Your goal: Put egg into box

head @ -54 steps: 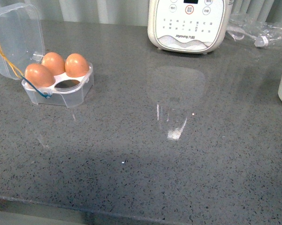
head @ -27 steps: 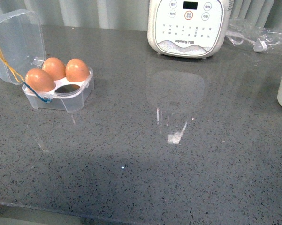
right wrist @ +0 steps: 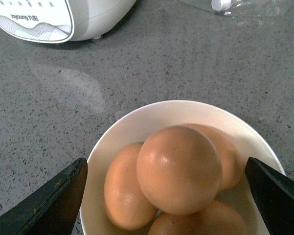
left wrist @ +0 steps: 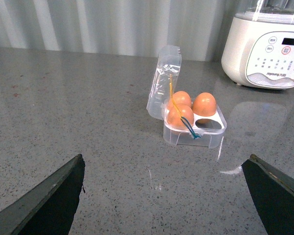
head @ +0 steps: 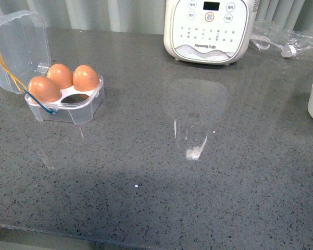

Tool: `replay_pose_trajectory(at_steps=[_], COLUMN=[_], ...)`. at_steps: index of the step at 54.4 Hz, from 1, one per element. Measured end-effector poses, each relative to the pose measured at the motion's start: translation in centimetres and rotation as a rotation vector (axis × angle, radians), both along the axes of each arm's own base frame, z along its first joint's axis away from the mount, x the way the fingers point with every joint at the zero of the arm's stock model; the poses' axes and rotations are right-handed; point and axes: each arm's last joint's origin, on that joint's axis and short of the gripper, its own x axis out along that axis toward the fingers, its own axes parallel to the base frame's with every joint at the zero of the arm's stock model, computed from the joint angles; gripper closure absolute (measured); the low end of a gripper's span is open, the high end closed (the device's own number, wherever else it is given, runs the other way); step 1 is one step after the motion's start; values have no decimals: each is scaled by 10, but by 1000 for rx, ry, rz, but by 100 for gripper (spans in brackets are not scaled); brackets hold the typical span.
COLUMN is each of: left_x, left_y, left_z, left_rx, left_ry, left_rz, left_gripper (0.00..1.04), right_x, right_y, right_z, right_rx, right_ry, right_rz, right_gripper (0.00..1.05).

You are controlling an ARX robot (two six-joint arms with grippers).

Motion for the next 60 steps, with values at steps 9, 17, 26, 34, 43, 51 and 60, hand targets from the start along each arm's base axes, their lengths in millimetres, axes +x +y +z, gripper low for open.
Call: replay_pose_trajectory(at_steps=[9, 17, 26, 34, 43, 51, 60], left_x=[0, 0, 0, 0, 0, 0, 0], left_y=[0, 0, 0, 0, 0, 0, 0], left_z=[0, 0, 0, 0, 0, 0, 0], left_rx=[0, 0, 0, 0, 0, 0, 0], left_ry=[0, 0, 0, 0, 0, 0, 0], left_rz=[0, 0, 0, 0, 0, 0, 0], left_gripper=[7, 7, 7, 7, 7, 7, 7], right_x=[-2, -2, -4, -7, -14, -17, -14], right_y=[0, -1, 0, 6, 22, 48, 94], right_z=[-3, -3, 1, 13, 38, 62, 89], right_rx=[3, 2, -7, -15, -35, -45, -37], right_ry=[7, 7, -4, -36, -98, -159, -225], right_rz=[-1, -6, -3, 12, 50, 117, 252], right_gripper=[29, 51, 64, 64, 64, 64, 64])
